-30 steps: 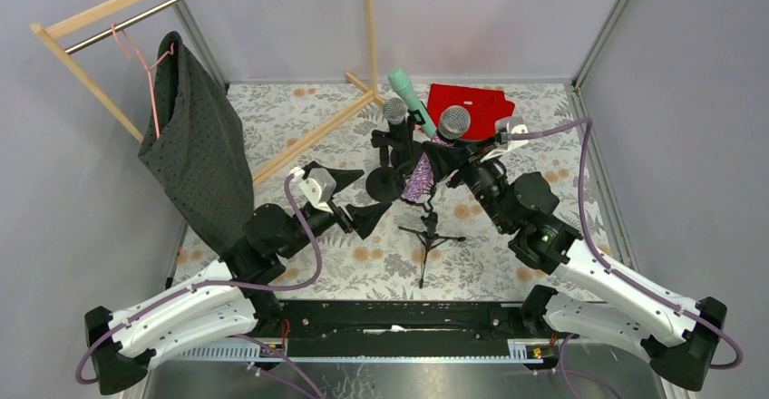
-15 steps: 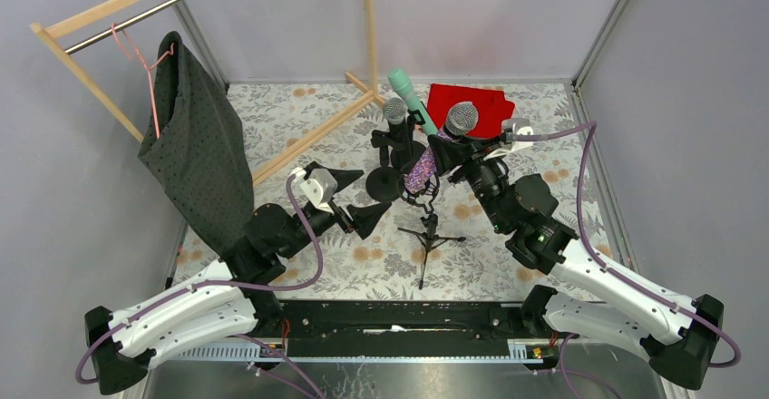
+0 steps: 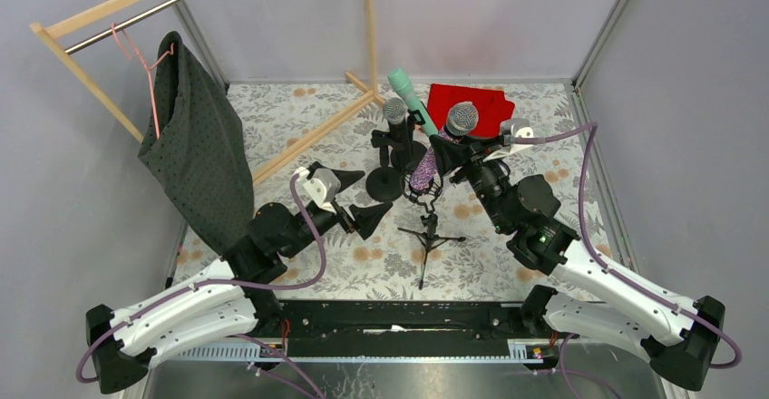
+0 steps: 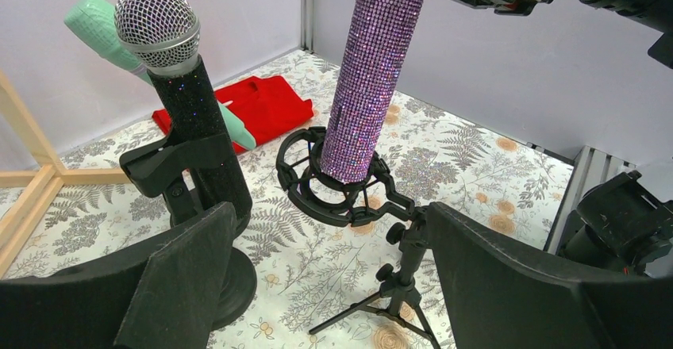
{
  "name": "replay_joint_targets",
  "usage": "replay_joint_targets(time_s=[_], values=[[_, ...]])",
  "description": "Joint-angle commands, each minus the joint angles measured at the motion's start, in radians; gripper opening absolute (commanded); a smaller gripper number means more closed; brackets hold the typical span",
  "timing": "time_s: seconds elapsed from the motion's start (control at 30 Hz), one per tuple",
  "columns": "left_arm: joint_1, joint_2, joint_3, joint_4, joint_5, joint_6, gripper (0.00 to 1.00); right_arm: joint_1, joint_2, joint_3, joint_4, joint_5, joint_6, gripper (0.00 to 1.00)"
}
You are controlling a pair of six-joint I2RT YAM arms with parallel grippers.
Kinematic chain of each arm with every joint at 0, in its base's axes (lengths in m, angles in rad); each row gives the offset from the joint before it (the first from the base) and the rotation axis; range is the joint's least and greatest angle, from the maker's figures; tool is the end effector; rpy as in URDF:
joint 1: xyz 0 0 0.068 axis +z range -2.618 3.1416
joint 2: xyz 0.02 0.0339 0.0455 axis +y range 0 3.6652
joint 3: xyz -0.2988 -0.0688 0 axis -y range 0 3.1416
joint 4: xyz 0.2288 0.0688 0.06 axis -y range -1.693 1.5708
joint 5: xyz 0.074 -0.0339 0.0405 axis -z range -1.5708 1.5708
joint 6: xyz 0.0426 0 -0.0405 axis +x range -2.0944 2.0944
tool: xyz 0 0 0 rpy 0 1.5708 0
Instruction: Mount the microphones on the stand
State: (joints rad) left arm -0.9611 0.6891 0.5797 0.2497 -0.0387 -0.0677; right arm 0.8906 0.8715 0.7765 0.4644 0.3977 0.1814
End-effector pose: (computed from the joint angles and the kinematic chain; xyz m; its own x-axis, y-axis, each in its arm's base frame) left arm 0.0808 -0.1128 0.3545 0.0260 -0.1552 -0.9875 0.8009 0.5945 -0.0724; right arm 0.1177 0.1193 0.4211 0.1350 0.4314 -0.8920 -0.5225 0.7959 0.3058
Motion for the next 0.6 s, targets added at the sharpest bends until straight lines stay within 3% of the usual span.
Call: replay_joint_targets(time_s=[0.0, 0.57], values=[[0.002, -0.001, 0.011, 0.025, -0.014, 0.011, 0.94, 0.007, -0.028, 0.017, 0.100, -0.021, -0.045, 0.00], [0.004, 0.002, 0.009, 0.023, -0.016, 0.011, 0.94, 0.007, -0.030, 0.002, 0.112, -0.052, -0.121, 0.00]])
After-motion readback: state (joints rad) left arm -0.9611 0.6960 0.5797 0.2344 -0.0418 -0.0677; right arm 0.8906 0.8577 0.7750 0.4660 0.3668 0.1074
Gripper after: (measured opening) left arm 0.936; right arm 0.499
